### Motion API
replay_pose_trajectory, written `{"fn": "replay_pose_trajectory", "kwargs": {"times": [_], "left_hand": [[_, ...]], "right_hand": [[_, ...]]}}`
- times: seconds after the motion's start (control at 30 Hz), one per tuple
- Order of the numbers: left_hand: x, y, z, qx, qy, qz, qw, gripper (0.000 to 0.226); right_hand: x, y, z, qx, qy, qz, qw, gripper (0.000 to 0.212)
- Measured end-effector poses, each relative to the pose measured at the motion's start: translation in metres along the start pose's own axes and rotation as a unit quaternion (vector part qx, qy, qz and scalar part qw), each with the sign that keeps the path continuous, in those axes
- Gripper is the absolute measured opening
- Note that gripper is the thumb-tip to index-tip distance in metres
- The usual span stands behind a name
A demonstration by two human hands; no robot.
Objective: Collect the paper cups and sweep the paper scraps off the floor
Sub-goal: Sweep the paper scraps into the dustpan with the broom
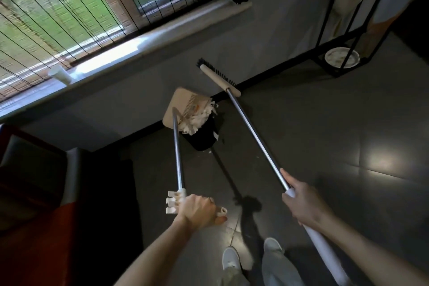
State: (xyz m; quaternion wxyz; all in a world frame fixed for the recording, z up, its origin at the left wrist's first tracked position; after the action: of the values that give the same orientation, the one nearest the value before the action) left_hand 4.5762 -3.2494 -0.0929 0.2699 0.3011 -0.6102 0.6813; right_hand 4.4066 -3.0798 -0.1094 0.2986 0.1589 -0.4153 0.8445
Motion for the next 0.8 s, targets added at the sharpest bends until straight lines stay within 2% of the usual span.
{"fn": "replay_pose_trajectory", "kwargs": {"times": [0.27,0.43,0.67,0.73,0.8], "left_hand": [[0.007,-0.028,0.036,0.070,0.039,-0.087,0.993,0.036],[0.018,-0.040,0.040,0.142,0.017,-0.138,0.980,0.061],[0.014,-0.053,0.037,0.182,-0.019,-0.141,0.973,0.075],[0.011,-0.059,0.040,0.204,-0.058,-0.157,0.964,0.080],[0.008,-0.069,0.042,0.238,-0.123,-0.202,0.942,0.084]], "right_hand": [[-0.002,0.004,0.015,0.015,-0.002,0.000,1.000,0.065],[-0.007,0.009,0.028,0.017,0.017,0.018,1.000,0.066],[-0.014,0.010,0.029,0.004,0.056,0.045,0.997,0.066],[-0.017,0.012,0.027,-0.005,0.053,0.046,0.998,0.066],[-0.018,0.015,0.026,-0.011,0.056,0.054,0.997,0.066]]}}
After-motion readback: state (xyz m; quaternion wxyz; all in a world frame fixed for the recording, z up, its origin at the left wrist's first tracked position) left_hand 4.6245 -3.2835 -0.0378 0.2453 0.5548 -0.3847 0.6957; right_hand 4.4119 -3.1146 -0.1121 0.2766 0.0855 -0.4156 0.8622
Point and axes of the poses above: each hand's wrist, its own y-axis towards the middle knuckle, its own x-axis out of the back of the hand, z = x × y, the point moved 3 cm from there along y, towards the middle knuckle, and after that the axes turned 13 degrees about -x, right-handed, at the moved point
